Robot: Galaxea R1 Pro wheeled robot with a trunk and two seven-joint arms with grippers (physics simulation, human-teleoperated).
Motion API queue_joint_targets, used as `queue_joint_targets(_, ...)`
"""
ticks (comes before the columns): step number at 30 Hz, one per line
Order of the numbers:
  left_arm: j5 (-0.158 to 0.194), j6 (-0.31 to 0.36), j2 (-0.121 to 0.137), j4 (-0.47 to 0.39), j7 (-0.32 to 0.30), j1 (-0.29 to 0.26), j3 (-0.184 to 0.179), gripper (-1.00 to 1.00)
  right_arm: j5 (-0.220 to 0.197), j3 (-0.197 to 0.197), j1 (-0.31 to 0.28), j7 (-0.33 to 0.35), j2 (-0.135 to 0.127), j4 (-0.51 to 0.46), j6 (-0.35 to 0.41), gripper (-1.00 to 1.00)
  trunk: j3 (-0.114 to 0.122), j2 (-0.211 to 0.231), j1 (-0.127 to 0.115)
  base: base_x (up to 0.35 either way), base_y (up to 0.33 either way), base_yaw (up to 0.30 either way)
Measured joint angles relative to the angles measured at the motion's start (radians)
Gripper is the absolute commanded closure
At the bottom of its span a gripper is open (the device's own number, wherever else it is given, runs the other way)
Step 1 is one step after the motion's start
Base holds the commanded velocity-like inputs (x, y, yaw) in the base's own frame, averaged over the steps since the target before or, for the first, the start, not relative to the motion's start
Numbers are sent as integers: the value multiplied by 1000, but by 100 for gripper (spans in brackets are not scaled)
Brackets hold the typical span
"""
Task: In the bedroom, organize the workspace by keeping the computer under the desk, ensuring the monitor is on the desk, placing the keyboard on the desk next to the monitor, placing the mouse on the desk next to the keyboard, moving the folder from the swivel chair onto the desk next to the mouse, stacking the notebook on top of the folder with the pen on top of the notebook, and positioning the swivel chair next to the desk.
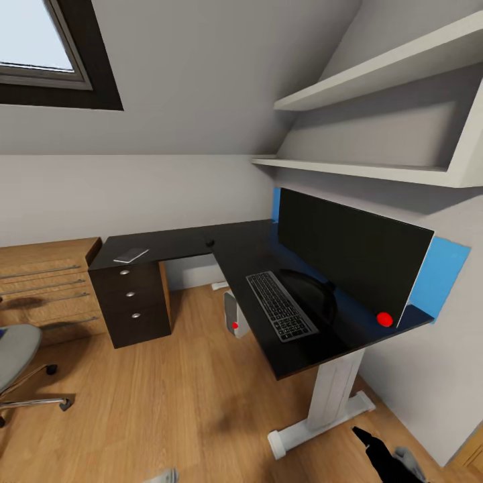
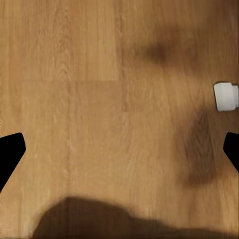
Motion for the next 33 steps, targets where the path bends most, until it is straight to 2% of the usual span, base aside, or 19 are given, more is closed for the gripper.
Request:
queue_joint_targets(1,0,0,0,7,0,0,0,-100,55,2,0,-1,2,19,-49,-100,0,0,0,0,0,0)
queue_joint_targets(2,0,0,0,10,0,0,0,-100,86,2,0,-2,5,28,-75,-100,0,0,0,0,0,0)
queue_joint_targets(3,0,0,0,14,0,0,-1,-100,151,3,0,-3,16,43,-124,-100,0,0,0,0,0,0)
queue_joint_targets(4,0,0,0,16,0,0,-1,-100,186,3,0,-4,23,51,-149,-100,0,0,0,0,0,0)
queue_joint_targets(5,1,0,0,20,0,0,-1,-100,251,2,0,-6,37,66,-193,-100,0,0,0,0,0,0)
queue_joint_targets(6,1,0,1,22,0,0,-1,-100,283,1,0,-8,43,74,-215,-100,0,0,0,0,0,0)
queue_joint_targets(7,2,0,2,25,0,0,-1,-100,342,0,0,-16,52,93,-254,-100,0,0,0,0,0,0)
queue_joint_targets(8,2,0,3,26,0,0,-1,-100,372,0,0,-23,55,103,-276,-100,0,0,0,0,0,0)
queue_joint_targets(9,3,0,5,28,0,0,-1,-100,426,1,0,-41,61,123,-316,-100,0,0,0,0,0,0)
queue_joint_targets(10,4,0,6,29,0,0,-1,-100,453,1,0,-52,63,133,-335,-100,0,0,0,0,0,0)
queue_joint_targets(11,6,0,7,32,0,0,-1,-100,505,1,0,-76,69,148,-367,-100,0,0,0,0,0,0)
queue_joint_targets(14,8,0,9,44,0,0,-1,-100,582,2,0,-111,83,164,-406,-100,0,0,0,0,0,0)
queue_joint_targets(16,10,-1,10,60,0,0,-1,-100,675,3,0,-141,111,178,-441,-100,0,0,0,0,0,0)
queue_joint_targets(18,10,-2,10,64,0,0,-2,-100,721,2,0,-149,126,189,-457,-100,0,0,0,0,0,0)
queue_joint_targets(20,11,-26,11,69,1,0,-2,-100,796,3,0,-159,156,216,-491,-100,0,0,0,0,0,0)
queue_joint_targets(22,11,-85,11,77,1,0,-2,-100,837,2,0,-180,180,231,-525,-100,0,0,0,0,0,0)
queue_joint_targets(26,13,-155,11,115,2,0,-2,-100,852,0,0,-284,205,240,-549,-100,0,0,0,0,0,0)
queue_joint_targets(28,13,-170,11,131,2,0,-2,-100,852,0,0,-331,215,241,-560,-100,0,0,0,0,0,0)
queue_joint_targets(33,13,-181,11,144,2,0,-2,-100,858,2,0,-373,223,243,-609,-100,0,0,0,0,0,0)
